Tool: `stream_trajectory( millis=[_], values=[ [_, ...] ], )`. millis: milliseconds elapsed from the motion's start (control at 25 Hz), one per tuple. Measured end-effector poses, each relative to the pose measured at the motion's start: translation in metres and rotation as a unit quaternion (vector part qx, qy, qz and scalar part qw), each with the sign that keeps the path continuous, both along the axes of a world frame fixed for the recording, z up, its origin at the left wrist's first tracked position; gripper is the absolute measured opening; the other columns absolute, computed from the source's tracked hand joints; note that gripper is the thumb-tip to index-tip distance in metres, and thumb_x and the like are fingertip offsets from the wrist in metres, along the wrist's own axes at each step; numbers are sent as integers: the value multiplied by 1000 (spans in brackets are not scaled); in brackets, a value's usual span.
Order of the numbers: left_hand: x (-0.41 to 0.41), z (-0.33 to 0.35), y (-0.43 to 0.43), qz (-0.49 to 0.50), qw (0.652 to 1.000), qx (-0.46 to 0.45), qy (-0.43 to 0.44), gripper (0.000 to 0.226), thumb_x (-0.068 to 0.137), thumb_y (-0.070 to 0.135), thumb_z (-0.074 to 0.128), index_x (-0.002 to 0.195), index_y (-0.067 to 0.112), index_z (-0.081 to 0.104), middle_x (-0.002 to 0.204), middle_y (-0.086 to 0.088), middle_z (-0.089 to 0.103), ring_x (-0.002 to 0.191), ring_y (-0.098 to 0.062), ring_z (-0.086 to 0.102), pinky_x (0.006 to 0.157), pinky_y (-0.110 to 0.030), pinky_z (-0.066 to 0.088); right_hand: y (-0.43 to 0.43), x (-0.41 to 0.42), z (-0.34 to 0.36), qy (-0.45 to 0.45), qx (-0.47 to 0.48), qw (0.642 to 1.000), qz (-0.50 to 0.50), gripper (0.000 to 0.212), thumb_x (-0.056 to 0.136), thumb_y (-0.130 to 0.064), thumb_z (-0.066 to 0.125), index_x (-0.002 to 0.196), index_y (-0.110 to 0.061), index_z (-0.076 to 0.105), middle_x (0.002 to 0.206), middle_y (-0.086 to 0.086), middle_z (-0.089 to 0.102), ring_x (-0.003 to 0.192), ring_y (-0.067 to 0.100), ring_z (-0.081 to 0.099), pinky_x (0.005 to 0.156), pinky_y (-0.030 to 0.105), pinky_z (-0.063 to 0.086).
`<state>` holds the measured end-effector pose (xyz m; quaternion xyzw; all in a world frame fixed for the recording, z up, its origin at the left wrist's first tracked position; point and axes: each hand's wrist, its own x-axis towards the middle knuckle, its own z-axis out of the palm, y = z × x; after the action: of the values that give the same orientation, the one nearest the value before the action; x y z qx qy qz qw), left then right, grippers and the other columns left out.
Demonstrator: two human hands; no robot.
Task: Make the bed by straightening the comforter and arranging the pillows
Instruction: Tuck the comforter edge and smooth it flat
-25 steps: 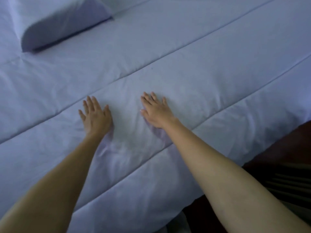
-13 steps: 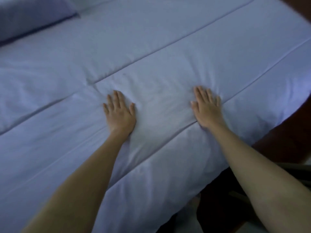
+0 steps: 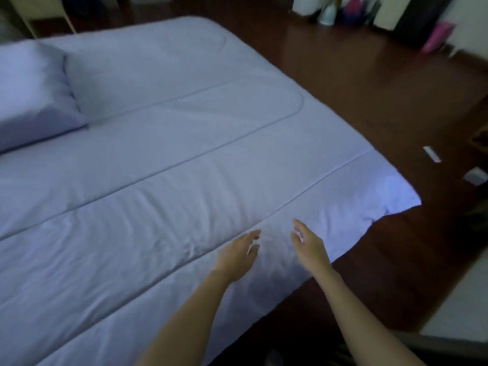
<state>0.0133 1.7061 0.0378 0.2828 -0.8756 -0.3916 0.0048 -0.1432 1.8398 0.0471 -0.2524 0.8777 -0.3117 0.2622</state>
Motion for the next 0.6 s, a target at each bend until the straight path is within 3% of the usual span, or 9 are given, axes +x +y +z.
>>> stream_trajectory(
  millis=[160, 280, 480, 600],
  values=[
    [-66, 47, -7, 151, 979, -4, 135, 35, 96, 15, 47, 130, 17, 53, 114, 2, 66, 90, -15, 63, 86, -29, 50, -11, -69, 64, -6, -133, 991, -7, 35, 96, -16, 46, 128, -28, 55, 114, -8, 66, 107, 16, 64, 94, 28, 47],
    [-102, 75, -17, 204, 964, 1, 171, 35, 95, 13, 48, 129, 21, 52, 108, 8, 64, 80, -8, 59, 76, -18, 44, -28, -103, 98, -40, -221, 974, 5, 34, 95, -17, 49, 123, -35, 56, 111, -15, 65, 98, 10, 66, 83, 31, 53],
    [-160, 96, -38, 249, 941, 63, 220, 34, 94, 13, 50, 125, 25, 53, 107, 8, 65, 81, -10, 60, 72, -23, 49, -49, -160, 126, -59, -225, 971, 63, 36, 85, -26, 54, 115, -46, 57, 114, -15, 64, 98, 18, 66, 82, 37, 54],
    [-201, 98, -58, 255, 935, 84, 233, 34, 93, 12, 50, 123, 26, 54, 108, 8, 65, 84, -13, 62, 71, -25, 49, -53, -207, 136, -41, -206, 975, 75, 39, 85, -23, 57, 110, -53, 56, 114, -18, 64, 99, 18, 66, 81, 34, 52]
  ],
)
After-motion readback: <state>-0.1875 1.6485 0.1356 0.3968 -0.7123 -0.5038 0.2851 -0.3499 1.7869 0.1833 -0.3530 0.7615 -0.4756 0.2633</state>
